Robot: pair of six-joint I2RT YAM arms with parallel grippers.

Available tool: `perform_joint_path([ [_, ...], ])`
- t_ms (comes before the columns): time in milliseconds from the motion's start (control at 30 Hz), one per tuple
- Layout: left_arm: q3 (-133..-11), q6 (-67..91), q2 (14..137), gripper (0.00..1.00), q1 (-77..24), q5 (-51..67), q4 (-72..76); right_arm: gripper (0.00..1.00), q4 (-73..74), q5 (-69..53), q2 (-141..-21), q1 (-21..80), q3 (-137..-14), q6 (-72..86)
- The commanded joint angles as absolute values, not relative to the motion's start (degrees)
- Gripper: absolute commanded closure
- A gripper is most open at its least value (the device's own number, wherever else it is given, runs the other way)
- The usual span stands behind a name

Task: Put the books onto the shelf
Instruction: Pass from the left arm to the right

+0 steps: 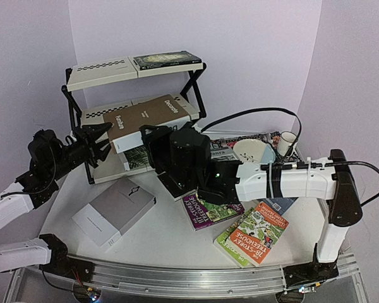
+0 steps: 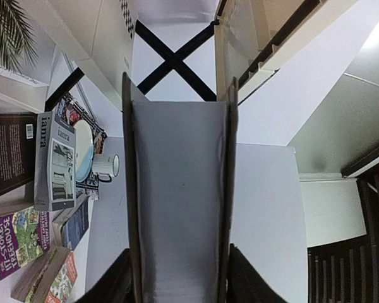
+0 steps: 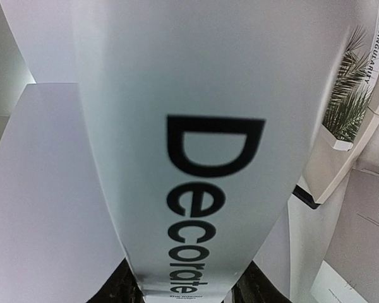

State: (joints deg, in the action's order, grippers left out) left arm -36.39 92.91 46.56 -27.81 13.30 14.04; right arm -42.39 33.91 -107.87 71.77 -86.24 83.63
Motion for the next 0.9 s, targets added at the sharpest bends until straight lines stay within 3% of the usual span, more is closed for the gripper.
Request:
perform_joint_path([
  [0, -35.13, 93.40, 43.87, 0.44, -27.77, 12.50, 18.54, 0.64, -46.40, 35.44, -107.84, 70.56, -85.54, 83.54],
  [333, -32.20, 87.46, 38.79, 0.04, -27.77, 7.37, 16.35, 0.66, -48.58, 33.04, -108.18, 65.48, -84.62, 83.12],
  [600, -40.88, 75.21, 35.94, 0.01, -27.78, -1.95, -4.50, 0.66, -48.73, 31.24, -111.88, 61.30, -89.49, 82.62],
  [867, -45.09, 68.57, 35.68, 0.01, -27.77, -3.38, -8.23, 0.67, -49.10, 29.32, -119.14, 57.69, -98.11, 82.22],
])
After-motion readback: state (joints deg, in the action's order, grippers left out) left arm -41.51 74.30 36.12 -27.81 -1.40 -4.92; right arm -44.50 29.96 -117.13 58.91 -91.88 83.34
